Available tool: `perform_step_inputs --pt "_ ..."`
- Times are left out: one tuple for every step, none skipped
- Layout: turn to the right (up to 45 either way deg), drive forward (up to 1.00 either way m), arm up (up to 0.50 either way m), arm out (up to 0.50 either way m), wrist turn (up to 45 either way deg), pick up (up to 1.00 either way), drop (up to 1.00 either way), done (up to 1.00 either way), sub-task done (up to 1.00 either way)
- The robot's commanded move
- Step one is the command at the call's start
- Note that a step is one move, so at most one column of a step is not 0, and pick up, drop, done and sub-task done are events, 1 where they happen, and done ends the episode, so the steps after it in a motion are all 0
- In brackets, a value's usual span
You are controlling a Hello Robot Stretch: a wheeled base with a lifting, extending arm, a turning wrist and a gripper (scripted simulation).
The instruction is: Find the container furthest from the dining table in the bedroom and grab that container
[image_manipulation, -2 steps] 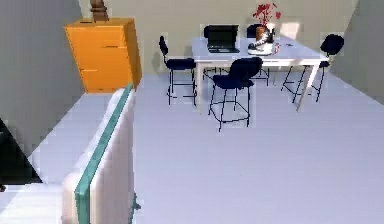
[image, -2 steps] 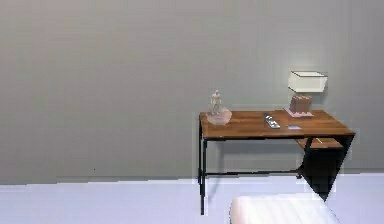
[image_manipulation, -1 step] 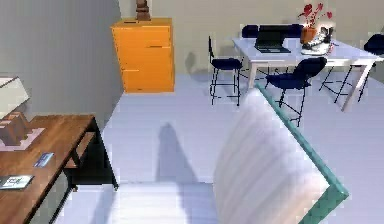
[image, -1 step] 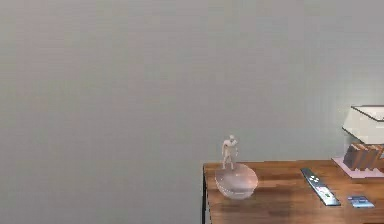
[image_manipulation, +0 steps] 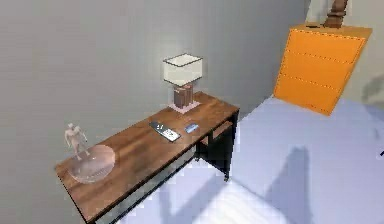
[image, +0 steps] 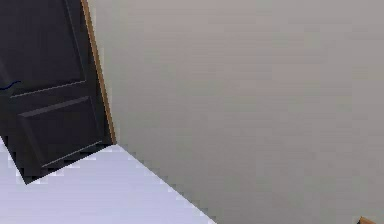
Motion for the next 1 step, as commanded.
perform_step_inputs --pt "-24.0 0.0 0.0 0.0 0.0 0.0 0.0 0.0 0.0"
